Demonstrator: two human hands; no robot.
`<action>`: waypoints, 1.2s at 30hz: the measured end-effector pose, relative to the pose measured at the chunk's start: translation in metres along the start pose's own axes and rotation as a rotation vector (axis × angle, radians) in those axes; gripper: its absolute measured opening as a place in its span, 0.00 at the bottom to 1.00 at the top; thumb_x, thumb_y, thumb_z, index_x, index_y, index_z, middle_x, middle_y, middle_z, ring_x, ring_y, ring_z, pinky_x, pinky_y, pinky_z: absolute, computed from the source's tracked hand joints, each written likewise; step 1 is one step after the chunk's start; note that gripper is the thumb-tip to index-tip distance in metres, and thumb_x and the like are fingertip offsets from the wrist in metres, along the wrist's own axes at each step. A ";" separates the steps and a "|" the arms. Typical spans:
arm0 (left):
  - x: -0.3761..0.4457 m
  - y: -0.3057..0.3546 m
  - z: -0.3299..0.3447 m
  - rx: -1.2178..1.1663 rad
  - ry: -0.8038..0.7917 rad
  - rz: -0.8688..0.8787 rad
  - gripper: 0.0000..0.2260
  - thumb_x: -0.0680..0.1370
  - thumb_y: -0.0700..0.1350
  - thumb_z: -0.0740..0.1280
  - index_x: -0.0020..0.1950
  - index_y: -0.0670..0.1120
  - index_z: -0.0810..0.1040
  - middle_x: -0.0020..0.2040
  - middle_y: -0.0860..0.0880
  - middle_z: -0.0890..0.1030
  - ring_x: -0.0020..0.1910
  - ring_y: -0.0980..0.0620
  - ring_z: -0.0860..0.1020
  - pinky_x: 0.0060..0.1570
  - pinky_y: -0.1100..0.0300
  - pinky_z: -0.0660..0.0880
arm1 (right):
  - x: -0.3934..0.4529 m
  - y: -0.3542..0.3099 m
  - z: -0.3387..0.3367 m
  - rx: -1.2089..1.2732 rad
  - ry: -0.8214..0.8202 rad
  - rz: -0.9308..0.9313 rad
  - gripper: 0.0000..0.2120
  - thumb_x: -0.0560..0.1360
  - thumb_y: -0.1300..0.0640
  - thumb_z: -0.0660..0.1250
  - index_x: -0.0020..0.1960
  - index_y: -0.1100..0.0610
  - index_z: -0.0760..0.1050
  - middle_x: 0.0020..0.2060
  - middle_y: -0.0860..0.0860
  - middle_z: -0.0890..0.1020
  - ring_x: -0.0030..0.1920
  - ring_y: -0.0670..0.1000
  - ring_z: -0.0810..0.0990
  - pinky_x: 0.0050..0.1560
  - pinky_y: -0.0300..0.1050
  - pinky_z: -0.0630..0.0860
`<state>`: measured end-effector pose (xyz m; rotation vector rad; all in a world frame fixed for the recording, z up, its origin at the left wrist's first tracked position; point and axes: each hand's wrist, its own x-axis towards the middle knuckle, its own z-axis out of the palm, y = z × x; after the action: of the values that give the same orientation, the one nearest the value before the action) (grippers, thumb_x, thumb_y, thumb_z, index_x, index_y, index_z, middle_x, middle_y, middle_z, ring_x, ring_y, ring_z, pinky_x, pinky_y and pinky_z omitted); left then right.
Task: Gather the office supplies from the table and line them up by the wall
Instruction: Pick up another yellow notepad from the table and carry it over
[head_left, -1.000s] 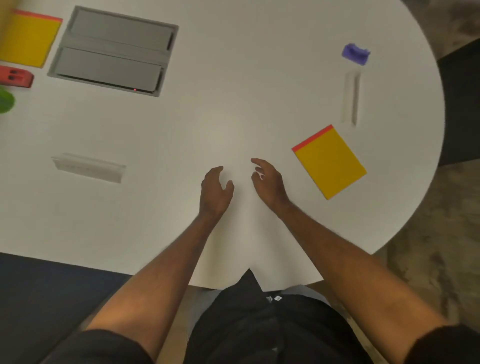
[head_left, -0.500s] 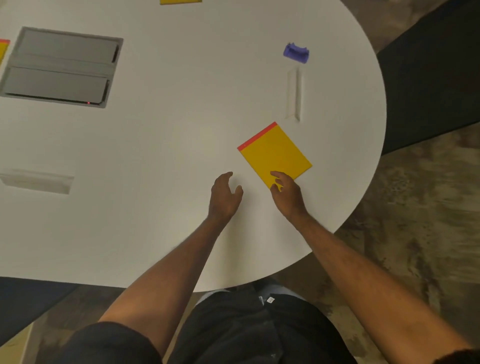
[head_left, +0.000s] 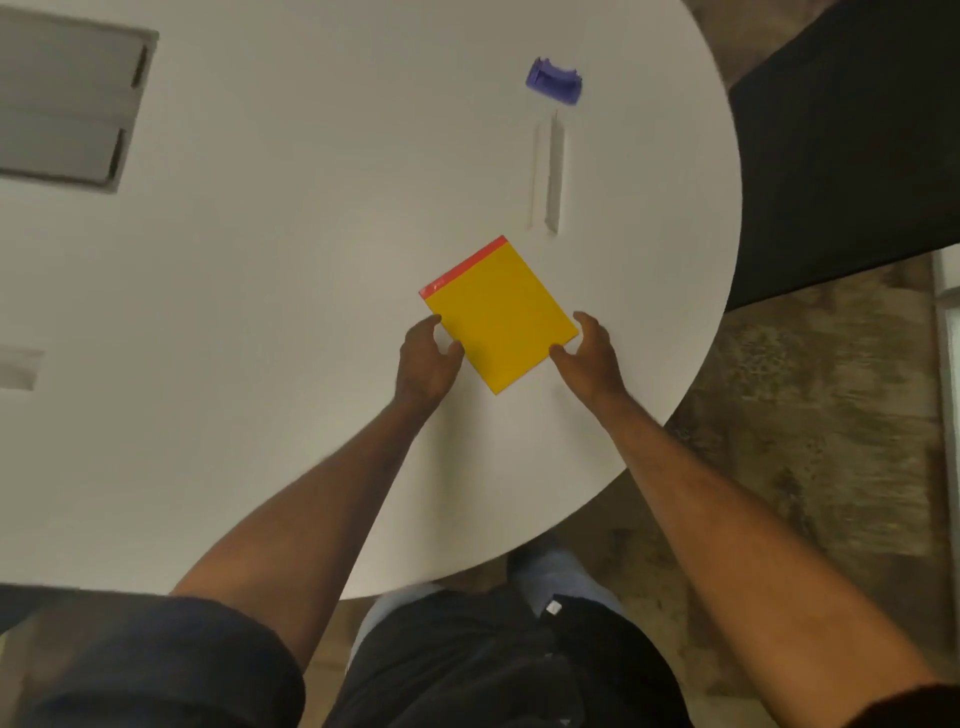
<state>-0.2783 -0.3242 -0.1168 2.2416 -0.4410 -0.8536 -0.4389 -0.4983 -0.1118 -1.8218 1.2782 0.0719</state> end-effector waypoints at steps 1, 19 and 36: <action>0.001 0.003 0.005 -0.013 0.017 -0.039 0.27 0.80 0.51 0.66 0.77 0.43 0.65 0.75 0.42 0.69 0.74 0.44 0.67 0.70 0.50 0.65 | 0.008 0.001 0.000 -0.002 -0.013 -0.001 0.33 0.78 0.57 0.69 0.79 0.56 0.61 0.76 0.58 0.66 0.74 0.58 0.69 0.70 0.46 0.67; 0.018 0.052 0.065 -0.492 0.259 -0.584 0.26 0.79 0.46 0.65 0.76 0.44 0.64 0.69 0.46 0.72 0.62 0.48 0.73 0.55 0.54 0.70 | 0.086 0.000 -0.013 -0.175 -0.198 -0.149 0.33 0.77 0.57 0.69 0.79 0.56 0.62 0.74 0.57 0.69 0.74 0.60 0.66 0.70 0.56 0.70; 0.029 0.049 0.045 -0.933 0.177 -0.673 0.24 0.79 0.30 0.56 0.71 0.48 0.72 0.64 0.46 0.77 0.61 0.43 0.76 0.55 0.47 0.77 | 0.110 -0.009 -0.014 0.325 -0.394 0.202 0.20 0.80 0.67 0.62 0.70 0.60 0.75 0.63 0.60 0.81 0.53 0.55 0.80 0.50 0.47 0.80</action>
<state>-0.2910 -0.3954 -0.1201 1.5226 0.7161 -0.9052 -0.3866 -0.5870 -0.1528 -1.3200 1.1128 0.3015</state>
